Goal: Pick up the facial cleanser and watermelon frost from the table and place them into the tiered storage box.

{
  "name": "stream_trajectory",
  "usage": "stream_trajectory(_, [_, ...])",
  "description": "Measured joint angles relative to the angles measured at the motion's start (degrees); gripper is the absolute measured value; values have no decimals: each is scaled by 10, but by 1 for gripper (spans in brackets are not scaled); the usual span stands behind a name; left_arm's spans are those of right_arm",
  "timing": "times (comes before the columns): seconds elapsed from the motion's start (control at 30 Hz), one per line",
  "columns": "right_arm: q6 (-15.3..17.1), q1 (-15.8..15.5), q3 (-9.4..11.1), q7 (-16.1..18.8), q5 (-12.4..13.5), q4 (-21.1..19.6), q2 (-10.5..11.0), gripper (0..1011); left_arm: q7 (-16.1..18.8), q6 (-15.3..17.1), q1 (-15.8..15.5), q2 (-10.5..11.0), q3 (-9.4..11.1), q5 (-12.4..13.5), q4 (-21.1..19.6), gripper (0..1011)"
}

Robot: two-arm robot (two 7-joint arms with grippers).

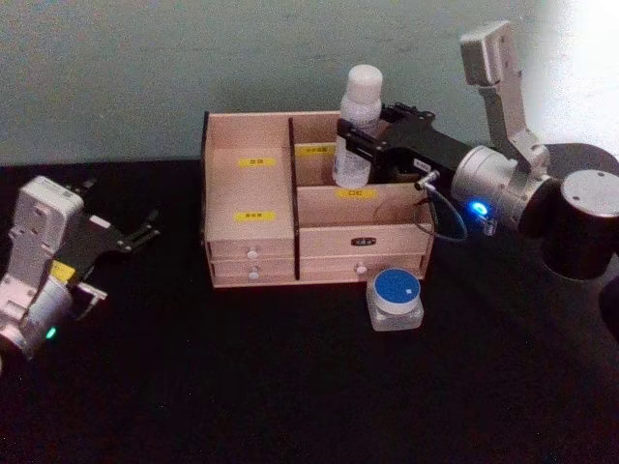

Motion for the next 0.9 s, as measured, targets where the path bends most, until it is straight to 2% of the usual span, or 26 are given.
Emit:
stream_trajectory(0.5, [-14,31,-8,7,-10,52,-23,595,0,0,0,0,0,0,0,1001])
stream_trajectory(0.9, [-23,39,-13,11,-16,73,-36,595,0,0,0,0,0,0,0,1001])
